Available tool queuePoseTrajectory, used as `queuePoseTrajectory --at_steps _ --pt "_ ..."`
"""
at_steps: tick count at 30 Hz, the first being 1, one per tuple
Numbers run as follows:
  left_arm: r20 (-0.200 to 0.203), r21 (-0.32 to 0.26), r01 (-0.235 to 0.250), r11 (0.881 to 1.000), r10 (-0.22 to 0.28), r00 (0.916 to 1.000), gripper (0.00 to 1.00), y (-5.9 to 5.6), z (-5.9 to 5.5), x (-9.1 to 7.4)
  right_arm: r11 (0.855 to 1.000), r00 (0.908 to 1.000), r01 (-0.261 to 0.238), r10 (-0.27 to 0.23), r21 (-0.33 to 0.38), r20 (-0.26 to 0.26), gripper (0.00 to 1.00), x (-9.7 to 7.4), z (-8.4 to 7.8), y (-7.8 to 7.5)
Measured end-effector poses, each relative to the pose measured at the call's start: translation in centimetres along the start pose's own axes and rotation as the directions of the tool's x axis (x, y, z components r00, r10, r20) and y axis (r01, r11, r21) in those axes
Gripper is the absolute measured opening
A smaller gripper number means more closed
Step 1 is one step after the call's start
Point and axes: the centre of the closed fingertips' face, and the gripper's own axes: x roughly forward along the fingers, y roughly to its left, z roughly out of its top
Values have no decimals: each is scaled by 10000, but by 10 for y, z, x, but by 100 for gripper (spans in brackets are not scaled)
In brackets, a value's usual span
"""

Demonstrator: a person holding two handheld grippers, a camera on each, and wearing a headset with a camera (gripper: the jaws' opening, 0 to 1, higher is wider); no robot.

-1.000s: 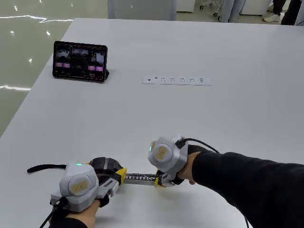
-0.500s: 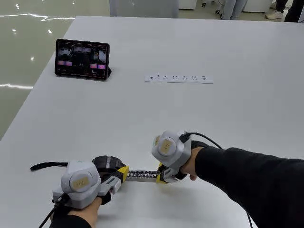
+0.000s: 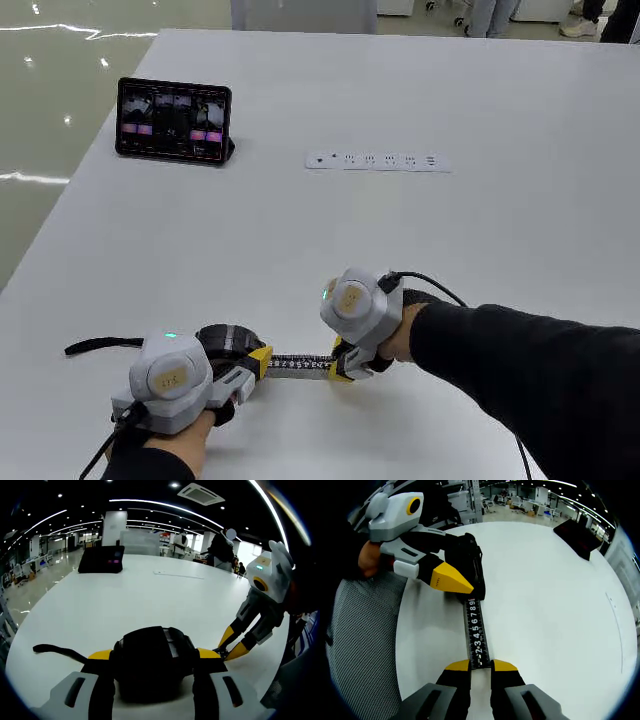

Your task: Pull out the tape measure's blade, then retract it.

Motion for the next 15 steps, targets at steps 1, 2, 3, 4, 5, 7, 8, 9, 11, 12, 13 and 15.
queuePoseTrajectory --at_steps 1,2,3,4,5,7,8,9,11,12,13,15 --pt "-13 18 2 10000 -2 10000 58 0 0 0 10000 10000 40 -40 -45 -4 11 1 1 1" --pt "-23 42 3 10000 -2 10000 58 0 0 0 9999 10000 72 -72 -102 -42 11 1 1 1" --pt "-25 58 3 10000 -3 10000 58 0 0 0 9997 9999 99 -100 -202 -74 11 1 2 1" --pt "-22 69 2 10000 -2 10000 58 -1 0 0 9998 9999 99 -100 -190 -69 11 2 3 1" --pt "-17 75 1 10000 -1 10000 58 -1 0 0 9999 9999 126 -126 -77 -69 11 2 4 0" --pt "-7 47 14 10000 -14 10000 58 0 0 0 9999 9999 102 -102 7 -104 11 2 4 -1" --pt "-7 43 21 10000 -21 10000 58 0 0 0 10000 9999 69 -68 31 -119 11 2 4 -1" --pt "-3 47 23 10000 -23 10000 58 0 0 0 10000 9999 57 -56 60 -105 11 1 4 0" --pt "4 52 20 10000 -20 10000 58 0 0 0 10000 10000 49 -49 33 -67 11 1 4 0" --pt "7 46 22 10000 -22 10000 59 0 0 0 10000 10000 51 -51 7 -52 11 1 4 0" --pt "11 36 25 10000 -25 10000 59 0 0 0 9999 10000 42 -43 -126 -39 11 1 5 0" --pt "17 32 31 10000 -32 10000 59 0 0 0 9998 10000 75 -75 -178 -14 11 1 5 0"
